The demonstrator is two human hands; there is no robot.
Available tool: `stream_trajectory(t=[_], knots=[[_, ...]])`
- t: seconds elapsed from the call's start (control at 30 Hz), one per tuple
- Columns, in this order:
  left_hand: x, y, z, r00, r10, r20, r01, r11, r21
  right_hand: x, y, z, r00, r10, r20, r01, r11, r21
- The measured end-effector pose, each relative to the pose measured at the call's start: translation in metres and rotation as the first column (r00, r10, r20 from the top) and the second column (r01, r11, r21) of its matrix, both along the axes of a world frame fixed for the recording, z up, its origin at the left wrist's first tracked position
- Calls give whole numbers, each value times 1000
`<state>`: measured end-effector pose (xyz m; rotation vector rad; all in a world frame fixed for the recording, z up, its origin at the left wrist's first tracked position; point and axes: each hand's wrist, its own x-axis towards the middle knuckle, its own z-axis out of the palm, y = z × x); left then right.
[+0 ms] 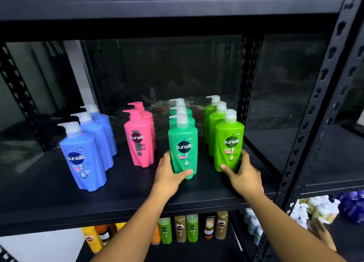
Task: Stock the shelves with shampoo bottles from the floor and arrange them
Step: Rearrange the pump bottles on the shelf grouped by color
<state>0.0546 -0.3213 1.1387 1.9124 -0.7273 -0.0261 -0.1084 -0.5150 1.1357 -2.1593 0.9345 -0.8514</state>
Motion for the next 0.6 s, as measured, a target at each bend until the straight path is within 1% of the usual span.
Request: stream_trajectory(t=[0.1, 0.23, 0.33, 0.6], knots=[[0, 0, -4, 1000, 5, 8, -5, 1000, 6, -1, 1, 1, 1000, -7, -5, 7, 1000, 11], [2, 6, -11, 997, -45, -55, 45, 999, 5, -2, 4, 6, 1000, -14, -12, 15, 999, 29], [1, 7, -10, 996, -56, -64, 58, 998, 27, -2, 5, 6, 1000, -23, -21, 24, 999, 33], [2, 5, -7, 995, -62, -80, 64, 998, 24, -5, 7, 4, 999, -34, -33, 34, 999, -16]])
